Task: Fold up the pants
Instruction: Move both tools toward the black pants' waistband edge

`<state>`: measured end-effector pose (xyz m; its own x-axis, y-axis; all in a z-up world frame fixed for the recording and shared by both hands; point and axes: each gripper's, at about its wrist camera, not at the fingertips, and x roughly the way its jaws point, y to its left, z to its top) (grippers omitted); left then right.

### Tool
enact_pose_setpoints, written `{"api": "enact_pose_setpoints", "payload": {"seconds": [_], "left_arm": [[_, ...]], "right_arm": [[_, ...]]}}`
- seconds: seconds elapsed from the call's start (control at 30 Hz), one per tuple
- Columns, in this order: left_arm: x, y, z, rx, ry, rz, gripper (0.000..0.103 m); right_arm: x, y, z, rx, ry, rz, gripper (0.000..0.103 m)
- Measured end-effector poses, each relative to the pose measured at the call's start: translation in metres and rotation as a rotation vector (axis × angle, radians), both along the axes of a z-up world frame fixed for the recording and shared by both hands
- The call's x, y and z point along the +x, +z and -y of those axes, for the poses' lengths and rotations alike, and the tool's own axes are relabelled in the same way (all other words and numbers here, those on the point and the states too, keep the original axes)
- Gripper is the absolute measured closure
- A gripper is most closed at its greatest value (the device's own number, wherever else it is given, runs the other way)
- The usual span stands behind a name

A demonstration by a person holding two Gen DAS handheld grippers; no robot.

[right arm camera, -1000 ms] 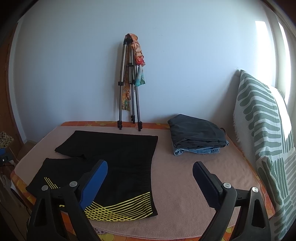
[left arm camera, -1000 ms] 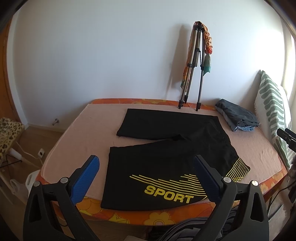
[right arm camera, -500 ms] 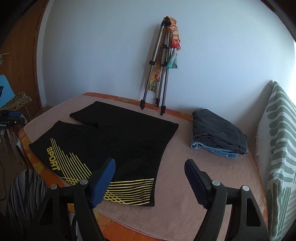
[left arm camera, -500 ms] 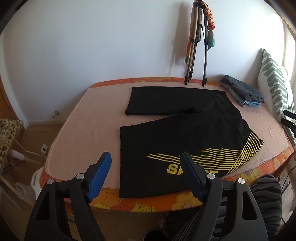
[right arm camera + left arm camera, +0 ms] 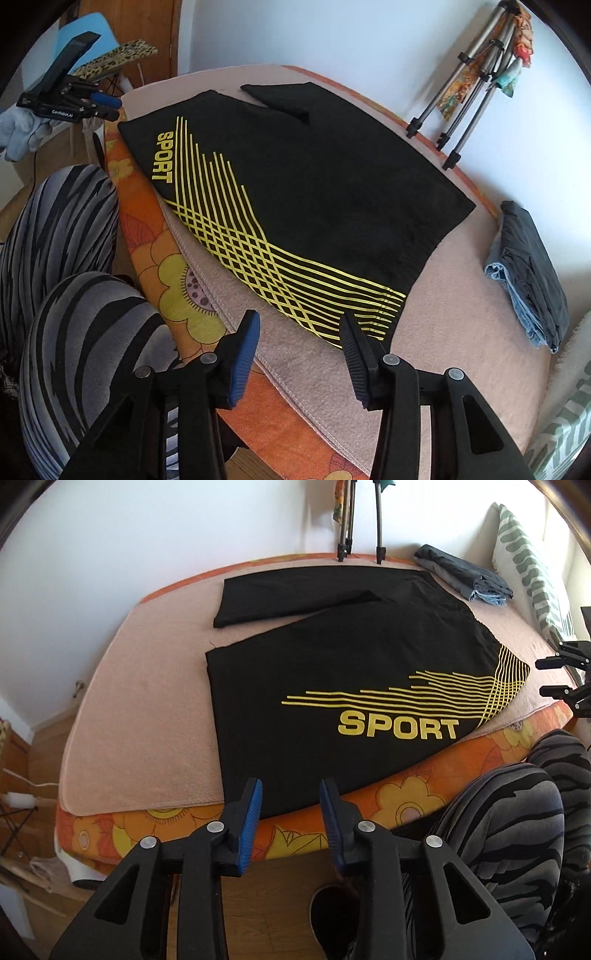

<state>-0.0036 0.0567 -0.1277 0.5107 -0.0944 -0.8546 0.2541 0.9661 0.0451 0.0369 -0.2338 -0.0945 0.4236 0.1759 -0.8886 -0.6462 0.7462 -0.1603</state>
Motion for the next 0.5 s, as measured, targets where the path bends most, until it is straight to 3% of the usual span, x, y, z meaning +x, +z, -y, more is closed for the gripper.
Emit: {"api": "enact_pose_setpoints", "payload": {"seconds": [0.27,0.5], "left_arm": [[-0.001,-0.016,0.01,0.098,-0.088,-0.036,0.077],[0.006,-0.022,0.014,0.123,-0.13,-0.036,0.077]], "right_arm": [[0.008,-0.023,-0.015,-0.007,0.057,-0.064,0.06],[0.016,-0.032,-0.02,-0.047,0.084,-0.08,0.065]]}}
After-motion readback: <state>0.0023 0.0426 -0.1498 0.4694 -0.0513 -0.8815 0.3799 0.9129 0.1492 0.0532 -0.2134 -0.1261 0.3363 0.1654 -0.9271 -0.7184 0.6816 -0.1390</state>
